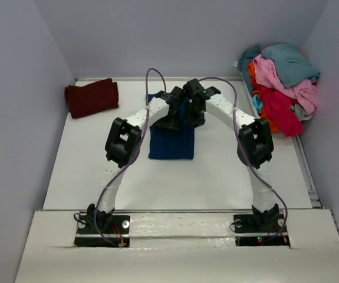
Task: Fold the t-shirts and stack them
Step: Grab one side of the 2/3 rectangular tshirt with both arms
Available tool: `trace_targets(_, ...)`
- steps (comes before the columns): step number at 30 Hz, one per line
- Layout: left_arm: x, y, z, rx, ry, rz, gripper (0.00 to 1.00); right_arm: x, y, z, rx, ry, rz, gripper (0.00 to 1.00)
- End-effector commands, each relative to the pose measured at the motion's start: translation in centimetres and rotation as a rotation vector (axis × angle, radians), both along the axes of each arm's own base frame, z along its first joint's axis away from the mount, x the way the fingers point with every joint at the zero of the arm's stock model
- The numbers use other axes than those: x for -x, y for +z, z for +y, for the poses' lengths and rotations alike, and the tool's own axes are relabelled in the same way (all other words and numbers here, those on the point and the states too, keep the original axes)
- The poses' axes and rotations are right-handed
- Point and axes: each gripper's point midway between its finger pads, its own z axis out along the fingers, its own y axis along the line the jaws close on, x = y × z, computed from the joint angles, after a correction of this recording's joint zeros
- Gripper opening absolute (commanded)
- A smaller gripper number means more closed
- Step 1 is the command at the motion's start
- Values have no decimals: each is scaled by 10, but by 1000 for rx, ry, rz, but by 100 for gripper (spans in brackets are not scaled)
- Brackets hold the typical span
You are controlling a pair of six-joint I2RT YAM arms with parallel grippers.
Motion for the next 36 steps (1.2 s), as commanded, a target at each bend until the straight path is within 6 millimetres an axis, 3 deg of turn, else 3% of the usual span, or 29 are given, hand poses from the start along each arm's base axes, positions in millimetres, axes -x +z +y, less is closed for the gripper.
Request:
trace_targets(1,-40,30,6,33,61,-146,85,58,0,38,30,126,72,45)
trace_targets(10,-64,39,39,6,193,-230,85,57,-2,52,2,173,75,45)
trace_targets(19,-90,53,44,9,206,-310,85,58,-7,64,-5,206,76,45)
trace_targets(29,-83,49,53,-22,227,-311,85,35,-22,70,39,189,48,45)
trace_targets(36,-78,46,59,-35,258,-315,85,9,-21,68,32,131,13,46)
